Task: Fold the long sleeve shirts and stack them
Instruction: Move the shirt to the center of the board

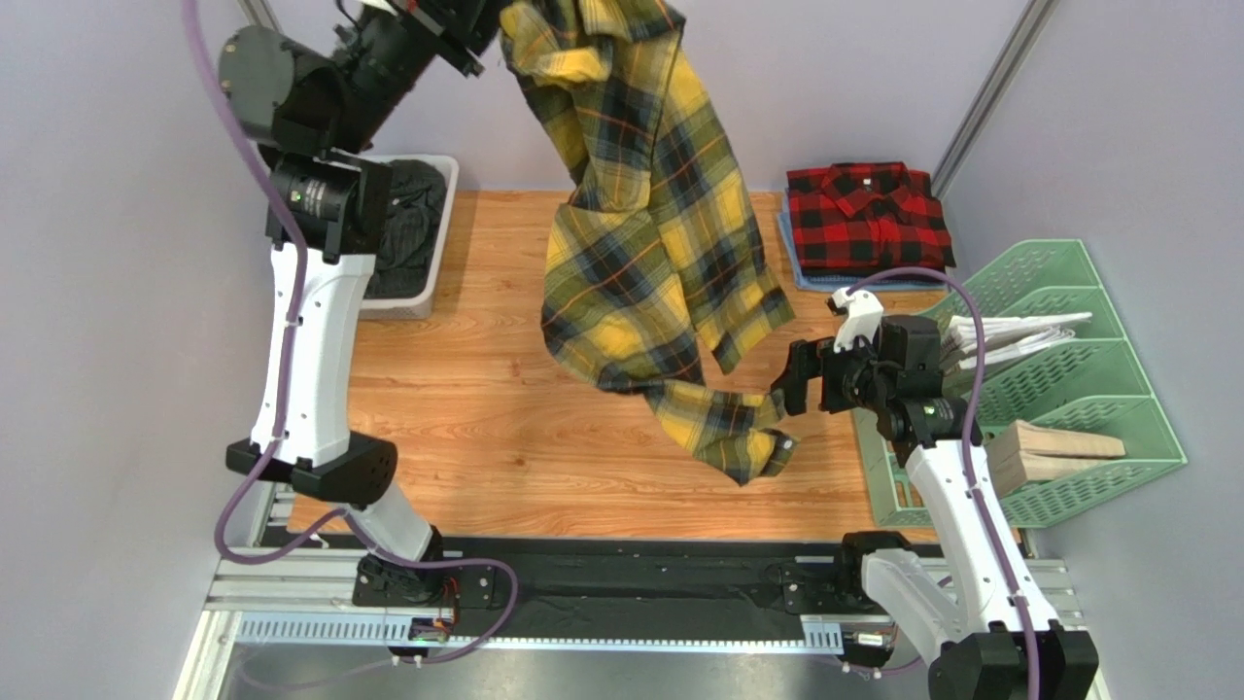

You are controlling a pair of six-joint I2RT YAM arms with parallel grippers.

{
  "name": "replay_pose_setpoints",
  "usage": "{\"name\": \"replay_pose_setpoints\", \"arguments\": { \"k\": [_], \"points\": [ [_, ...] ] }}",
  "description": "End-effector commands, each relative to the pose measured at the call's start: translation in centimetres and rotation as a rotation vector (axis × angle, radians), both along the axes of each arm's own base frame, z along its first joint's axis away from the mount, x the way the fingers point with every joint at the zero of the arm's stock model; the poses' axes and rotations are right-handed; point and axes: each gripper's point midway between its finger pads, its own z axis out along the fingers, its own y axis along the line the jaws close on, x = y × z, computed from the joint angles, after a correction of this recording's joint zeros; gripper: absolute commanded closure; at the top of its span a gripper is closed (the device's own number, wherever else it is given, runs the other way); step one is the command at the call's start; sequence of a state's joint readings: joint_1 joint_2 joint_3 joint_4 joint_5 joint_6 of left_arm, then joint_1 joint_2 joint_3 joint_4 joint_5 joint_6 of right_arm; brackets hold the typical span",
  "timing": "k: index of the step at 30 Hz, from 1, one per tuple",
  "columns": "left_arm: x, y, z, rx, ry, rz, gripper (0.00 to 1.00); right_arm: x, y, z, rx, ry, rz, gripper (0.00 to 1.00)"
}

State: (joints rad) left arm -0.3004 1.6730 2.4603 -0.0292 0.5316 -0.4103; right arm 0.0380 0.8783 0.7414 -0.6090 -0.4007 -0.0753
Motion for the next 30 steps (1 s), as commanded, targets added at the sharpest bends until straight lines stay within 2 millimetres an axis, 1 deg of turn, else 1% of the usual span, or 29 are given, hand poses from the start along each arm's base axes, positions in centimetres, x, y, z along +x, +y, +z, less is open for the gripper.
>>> {"name": "replay_pose_setpoints", "arguments": {
  "k": [1,2,3,4,5,6,7,8,9,10,11,12,13,14,15,16,17,18,19,20,21,22,23,24,25,26,27,29,30],
  "points": [
    [0.5,-1.2,-5.4,0.135,0.064,-0.021,1.0,0.7,-0.7,1.9,-0.014,-0.078,-0.033,0.0],
    [2.2,-1.9,-9.6,0.19,0.152,-0.032,1.0,0.8,-0.7,2.0,-0.013,-0.079,-0.033,0.0],
    [0.8,-1.4,-10.4,0.233,0.124,-0.012,1.0,0.7,-0.7,2.0,-0.014,-0.08,-0.03,0.0],
    [1.0,-1.6,-13.0,0.277,0.171,-0.022,1.0,0.6,-0.7,2.1,-0.013,-0.082,-0.028,0.0],
    [2.0,-2.3,-18.7,0.355,0.278,-0.056,1.0,0.6,-0.6,2.1,-0.012,-0.087,-0.022,0.0],
    [-0.5,-2.8,-21.1,0.491,0.189,-0.132,1.0,0.6,-0.6,2.2,-0.013,-0.087,-0.015,0.0],
    [-1.4,-2.6,-26.5,0.606,0.307,-0.186,1.0,0.6,-0.6,2.3,-0.019,-0.092,-0.01,0.0],
    [-1.4,-2.1,-31.5,0.726,0.334,-0.185,0.92,0.4,-0.5,2.3,-0.02,-0.086,0.001,0.0],
    [-1.0,-0.6,-34.5,0.787,0.432,-0.125,0.74,0.3,-0.4,2.4,-0.021,-0.084,0.013,0.0],
    [-2.0,0.8,-38.5,0.844,0.585,-0.149,0.47,0.3,-0.3,2.6,-0.023,-0.08,0.025,0.0],
    [-2.3,2.0,-41.4,0.883,0.658,-0.161,0.01,0.1,0.0,2.4,-0.016,-0.068,0.048,0.0],
    [-1.8,3.8,-43.5,0.901,0.73,-0.153,0.01,0.0,0.2,2.4,-0.011,-0.063,0.064,0.0],
    [-3.0,4.9,-45.5,0.947,0.802,-0.173,0.01,0.0,0.5,2.0,-0.003,-0.046,0.079,0.0],
    [-3.5,5.9,-47.7,1.01,0.802,-0.171,0.01,-0.1,1.0,1.9,0.012,-0.04,0.107,0.0],
    [-4.5,6.9,-49.1,1.062,0.835,-0.166,0.01,0.1,1.3,1.4,0.018,-0.018,0.121,0.0],
    [-5.3,7.3,-50.1,1.095,0.833,-0.187,0.01,0.2,1.7,1.0,0.02,-0.005,0.138,0.0],
    [-6.6,7.6,-52.1,1.149,0.825,-0.228,0.01,0.4,2.4,1.1,0.016,-0.005,0.168,0.0],
    [-7.3,8.2,-52.9,1.184,0.838,-0.216,0.01,0.7,2.8,0.9,0.009,0.001,0.182,0.0],
    [-7.4,8.5,-53.6,1.196,0.837,-0.206,0.01,1.1,3.2,-0.1,0.003,0.038,0.195,0.0],
    [-8.2,8.7,-55.0,1.218,0.841,-0.224,0.01,1.8,3.8,0.0,-0.01,0.03,0.213,0.0],
    [-8.7,8.7,-55.0,1.224,0.814,-0.232,0.01,2.3,4.2,-1.3,-0.023,0.076,0.224,0.0],
    [-9.1,8.5,-55.3,1.233,0.793,-0.247,0.01,2.7,4.4,-1.9,-0.045,0.089,0.229,0.0],
    [-9.8,8.3,-55.6,1.251,0.762,-0.268,0.01,3.3,5.3,-1.8,-0.06,0.09,0.257,0.0],
    [-10.7,7.7,-56.0,1.289,0.732,-0.3,0.01,3.7,5.7,-3.4,-0.077,0.147,0.269,0.0],
    [-11.2,7.4,-56.5,1.325,0.707,-0.319,0.01,3.9,6.1,-4.0,-0.089,0.171,0.279,0.0],
    [-12.2,7.2,-57.4,1.372,0.671,-0.351,0.01,3.9,7.0,-4.7,-0.1,0.2,0.308,0.0],
    [-13.0,6.4,-58.0,1.431,0.618,-0.385,0.01,4.5,7.6,-5.8,-0.109,0.238,0.319,0.0],
    [-13.9,6.1,-59.7,1.494,0.57,-0.408,0.02,4.9,8.5,-6.9,-0.133,0.261,0.341,0.0],
    [-14.1,5.1,-60.1,1.525,0.504,-0.425,0.02,5.4,8.9,-7.1,-0.14,0.26,0.344,0.0]
  ]
}}
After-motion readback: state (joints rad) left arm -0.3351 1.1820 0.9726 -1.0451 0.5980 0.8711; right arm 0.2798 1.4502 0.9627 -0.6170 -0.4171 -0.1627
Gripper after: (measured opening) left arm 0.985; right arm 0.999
